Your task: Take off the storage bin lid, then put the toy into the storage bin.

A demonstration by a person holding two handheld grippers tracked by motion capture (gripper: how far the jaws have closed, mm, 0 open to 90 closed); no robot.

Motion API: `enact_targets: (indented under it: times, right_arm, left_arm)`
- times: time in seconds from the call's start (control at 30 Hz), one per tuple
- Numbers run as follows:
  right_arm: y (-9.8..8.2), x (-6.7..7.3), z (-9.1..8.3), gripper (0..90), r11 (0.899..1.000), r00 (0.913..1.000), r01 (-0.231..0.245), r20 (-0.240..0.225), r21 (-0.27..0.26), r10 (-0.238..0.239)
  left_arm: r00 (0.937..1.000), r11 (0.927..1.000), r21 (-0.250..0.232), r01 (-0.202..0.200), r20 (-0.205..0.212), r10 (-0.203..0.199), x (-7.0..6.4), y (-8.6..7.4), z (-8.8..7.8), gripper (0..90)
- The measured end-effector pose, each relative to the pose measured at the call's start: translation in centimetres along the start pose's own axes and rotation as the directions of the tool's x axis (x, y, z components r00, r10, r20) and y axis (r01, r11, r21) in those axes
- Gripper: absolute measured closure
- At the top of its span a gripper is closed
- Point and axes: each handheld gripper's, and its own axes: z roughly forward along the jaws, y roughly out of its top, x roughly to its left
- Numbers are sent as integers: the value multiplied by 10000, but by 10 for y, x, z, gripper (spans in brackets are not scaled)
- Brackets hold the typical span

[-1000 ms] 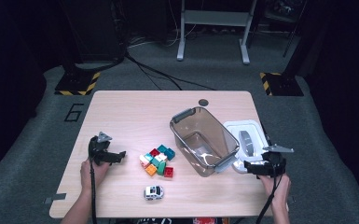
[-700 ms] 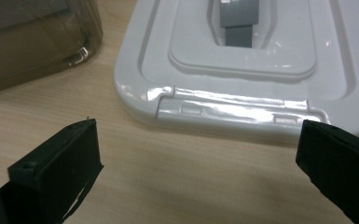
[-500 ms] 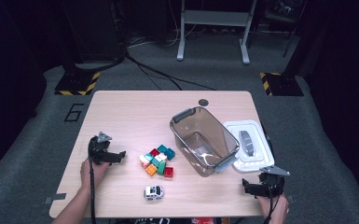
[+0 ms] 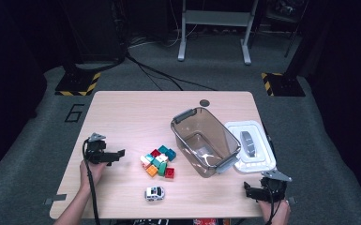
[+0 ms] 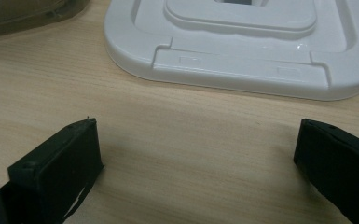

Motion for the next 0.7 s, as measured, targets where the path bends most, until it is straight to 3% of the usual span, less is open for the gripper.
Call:
enact_targets:
  times: [0.07,0.1,0.13,0.23,0.27,0.3,0.33,0.37,0.43,0.47,0.5,0.57,0.6,0.7]
  right_arm:
    - [-1,-1,0,2,9999,9999,64,-110,-87,-65]
    - [-1,-1,0,2,9999,9999,64,-110,-87,-65]
    - [-1,-1,0,7,10000,9999,5,-105,-88,-6]
    - [-4,-3,-2,19,9995,9999,65,-129,-301,-69]
    - [-7,-4,-3,19,9992,10000,8,-80,-395,-11]
    - [-7,-4,-3,19,9992,10000,8,-80,-395,-11]
    - [-8,-5,-3,18,9988,10000,-21,-23,-484,20]
    - [-8,-5,-3,18,9988,10000,-21,-23,-484,20]
    - [-7,-4,-3,9,9989,10000,-25,49,-459,27]
    - [-6,-5,-1,0,9990,9999,-111,93,-430,115]
    - [-6,-5,-1,0,9990,9999,-111,93,-430,115]
    - [-4,-5,0,0,9993,9999,-122,99,-367,126]
    - [-4,-6,0,0,9994,9999,-87,56,-323,88]
    - [-3,-6,1,0,9994,9999,-133,101,-313,136]
  left_arm:
    - [9985,9989,-252,-398,354,407,-14,1,-12,1]
    - [9985,9989,-252,-398,354,407,-14,1,-12,1]
    - [9955,9964,-198,-830,452,838,-20,1,-18,1]
    - [9866,9889,-260,-1464,690,1479,-34,-5,-25,1]
    - [9781,9814,-168,-1914,798,1922,-45,-11,-27,0]
    - [9781,9814,-168,-1914,798,1922,-45,-11,-27,1]
    - [9664,9715,-50,-2371,1013,2364,-53,-16,-29,1]
    - [9664,9715,-50,-2371,1013,2364,-53,-16,-29,0]
    - [9574,9659,19,-2588,1336,2562,-60,-21,-31,0]
    - [9500,9636,-68,-2673,1659,2647,-68,-27,-34,0]
    - [9500,9636,-68,-2673,1659,2647,-68,-27,-34,0]
    - [9377,9587,-100,-2843,2054,2802,-75,-33,-36,0]
    - [9210,9539,-375,-2977,2516,2974,-80,-39,-36,0]
    - [8988,9426,-388,-3317,2905,3283,-92,-48,-37,0]
